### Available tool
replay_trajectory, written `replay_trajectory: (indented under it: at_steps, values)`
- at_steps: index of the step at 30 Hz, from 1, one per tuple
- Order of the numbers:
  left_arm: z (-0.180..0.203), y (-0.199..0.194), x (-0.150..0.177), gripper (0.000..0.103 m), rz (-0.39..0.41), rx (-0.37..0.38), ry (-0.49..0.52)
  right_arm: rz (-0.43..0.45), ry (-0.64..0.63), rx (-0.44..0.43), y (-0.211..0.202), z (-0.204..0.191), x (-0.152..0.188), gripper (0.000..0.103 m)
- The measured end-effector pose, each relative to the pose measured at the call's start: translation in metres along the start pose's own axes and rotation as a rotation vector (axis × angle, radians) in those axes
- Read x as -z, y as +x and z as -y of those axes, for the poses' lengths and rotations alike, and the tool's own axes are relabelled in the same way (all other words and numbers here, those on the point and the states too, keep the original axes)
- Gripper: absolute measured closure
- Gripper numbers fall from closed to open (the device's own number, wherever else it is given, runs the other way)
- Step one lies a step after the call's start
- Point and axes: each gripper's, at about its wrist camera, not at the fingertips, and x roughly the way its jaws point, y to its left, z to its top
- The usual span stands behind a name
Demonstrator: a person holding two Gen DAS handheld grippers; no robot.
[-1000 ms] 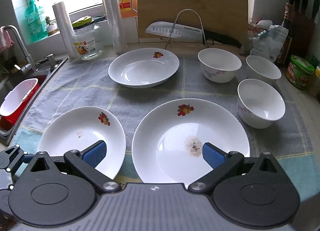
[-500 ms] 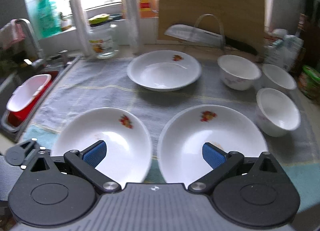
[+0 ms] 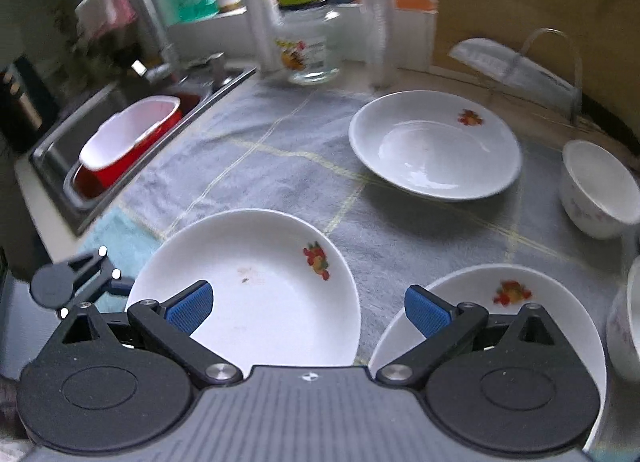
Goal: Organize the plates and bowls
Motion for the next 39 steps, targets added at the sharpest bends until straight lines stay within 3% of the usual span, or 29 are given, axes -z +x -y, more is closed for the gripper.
replay_trajectory:
  at_steps: [15,24,39]
  values:
    - [-0.007,-0.004,0.001,0.001,-0.007,0.056,0.022,-0.136,-0.123,-0.072,0.031,0.007,-0.009,0.000]
    - [-0.010,-0.004,-0.004,0.003,-0.012,0.062,0.023,-0.252,-0.086,-0.193,0.048,0.013,-0.015,0.000]
    - [-0.014,-0.003,-0.008,0.003,-0.021,0.087,0.038,-0.274,-0.068,-0.237,0.055,0.015,-0.018,0.000]
